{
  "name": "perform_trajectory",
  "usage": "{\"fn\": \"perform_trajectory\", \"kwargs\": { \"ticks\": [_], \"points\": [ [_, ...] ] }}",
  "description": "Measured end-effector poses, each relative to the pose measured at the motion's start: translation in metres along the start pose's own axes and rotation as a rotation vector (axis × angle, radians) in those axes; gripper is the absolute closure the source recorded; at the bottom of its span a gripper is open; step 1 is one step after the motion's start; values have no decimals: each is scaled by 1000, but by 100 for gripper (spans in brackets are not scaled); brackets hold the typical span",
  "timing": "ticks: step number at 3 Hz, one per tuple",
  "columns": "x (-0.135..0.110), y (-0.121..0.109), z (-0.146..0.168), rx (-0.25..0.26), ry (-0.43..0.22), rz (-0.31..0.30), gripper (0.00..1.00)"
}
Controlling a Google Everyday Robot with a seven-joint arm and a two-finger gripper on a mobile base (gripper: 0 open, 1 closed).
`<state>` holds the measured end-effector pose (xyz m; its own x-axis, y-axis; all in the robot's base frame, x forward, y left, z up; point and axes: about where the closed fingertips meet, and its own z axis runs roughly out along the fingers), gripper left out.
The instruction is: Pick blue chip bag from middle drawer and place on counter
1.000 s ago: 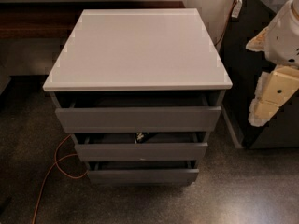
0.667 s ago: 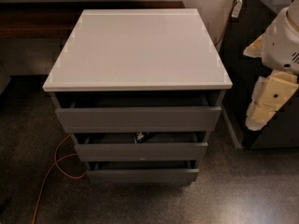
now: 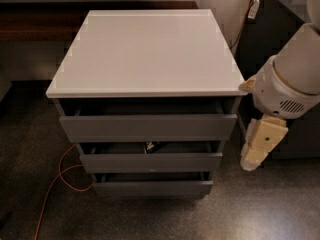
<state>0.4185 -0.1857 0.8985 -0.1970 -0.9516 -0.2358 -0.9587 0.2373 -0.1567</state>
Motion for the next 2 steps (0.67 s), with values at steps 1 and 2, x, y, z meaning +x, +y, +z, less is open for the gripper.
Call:
{"fn": "perform_trajectory", "kwargs": {
  "ticks": [1,2],
  "points": [
    [-1,13,44,6,8,-67,0],
    [-1,23,85,21,12,-150,0]
  ]
}}
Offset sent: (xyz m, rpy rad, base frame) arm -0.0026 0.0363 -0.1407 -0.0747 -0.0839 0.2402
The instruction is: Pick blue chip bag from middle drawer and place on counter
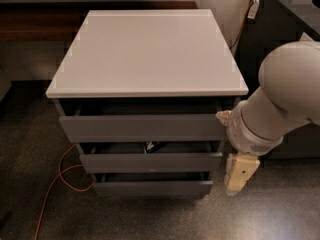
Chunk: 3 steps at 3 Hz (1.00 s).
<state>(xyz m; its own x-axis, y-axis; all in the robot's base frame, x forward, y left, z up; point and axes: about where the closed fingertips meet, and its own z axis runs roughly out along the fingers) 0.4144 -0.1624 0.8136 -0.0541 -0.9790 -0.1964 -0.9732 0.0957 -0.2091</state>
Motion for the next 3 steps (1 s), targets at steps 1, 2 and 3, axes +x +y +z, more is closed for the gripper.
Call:
{"fn": "perform_trajectory", "kwargs": {
  "ticks": [1,2,3],
  "points": [
    [-1,7,33,15,-25,-45,0],
    [-3,7,60,58,-51,-62,0],
    [-6,-1,69,110,-68,-67,0]
  ]
}}
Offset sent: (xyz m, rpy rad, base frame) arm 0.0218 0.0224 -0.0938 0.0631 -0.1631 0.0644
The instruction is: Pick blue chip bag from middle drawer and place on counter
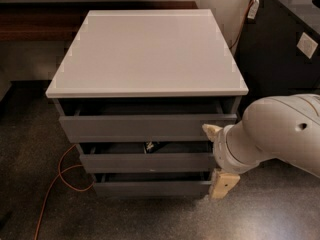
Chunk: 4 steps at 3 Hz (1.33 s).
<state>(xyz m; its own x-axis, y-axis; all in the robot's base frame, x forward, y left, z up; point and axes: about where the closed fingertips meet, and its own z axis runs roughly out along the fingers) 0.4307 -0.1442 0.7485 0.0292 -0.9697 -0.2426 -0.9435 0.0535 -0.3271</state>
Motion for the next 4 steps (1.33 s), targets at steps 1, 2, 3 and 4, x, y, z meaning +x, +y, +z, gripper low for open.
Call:
{"fn": "perform_trajectory", "kwargs": {
  "ticks": [1,2,3,4],
  "points": [
    [1,0,2,0,2,0,0],
    [9,-1,35,-1,35,-1,0],
    [15,-4,71,34,38,-24,0],
    [18,-7,112,58,12,-61,0]
  ]
}}
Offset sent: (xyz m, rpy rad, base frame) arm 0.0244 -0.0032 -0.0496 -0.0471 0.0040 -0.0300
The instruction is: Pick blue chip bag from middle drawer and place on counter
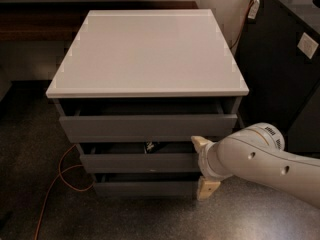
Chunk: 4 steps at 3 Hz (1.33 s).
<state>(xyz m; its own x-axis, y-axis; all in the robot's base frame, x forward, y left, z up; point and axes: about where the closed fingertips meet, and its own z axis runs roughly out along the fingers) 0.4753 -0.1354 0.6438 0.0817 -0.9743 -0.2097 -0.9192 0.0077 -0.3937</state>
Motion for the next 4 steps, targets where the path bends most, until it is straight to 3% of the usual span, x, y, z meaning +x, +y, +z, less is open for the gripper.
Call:
{"fn": "perform_trajectory", "kwargs": {
  "ticks": [2,4],
  "points": [
    [5,-4,78,4,-110,-28,0],
    [12,-6,143,-38,-191,44,0]
  ]
}}
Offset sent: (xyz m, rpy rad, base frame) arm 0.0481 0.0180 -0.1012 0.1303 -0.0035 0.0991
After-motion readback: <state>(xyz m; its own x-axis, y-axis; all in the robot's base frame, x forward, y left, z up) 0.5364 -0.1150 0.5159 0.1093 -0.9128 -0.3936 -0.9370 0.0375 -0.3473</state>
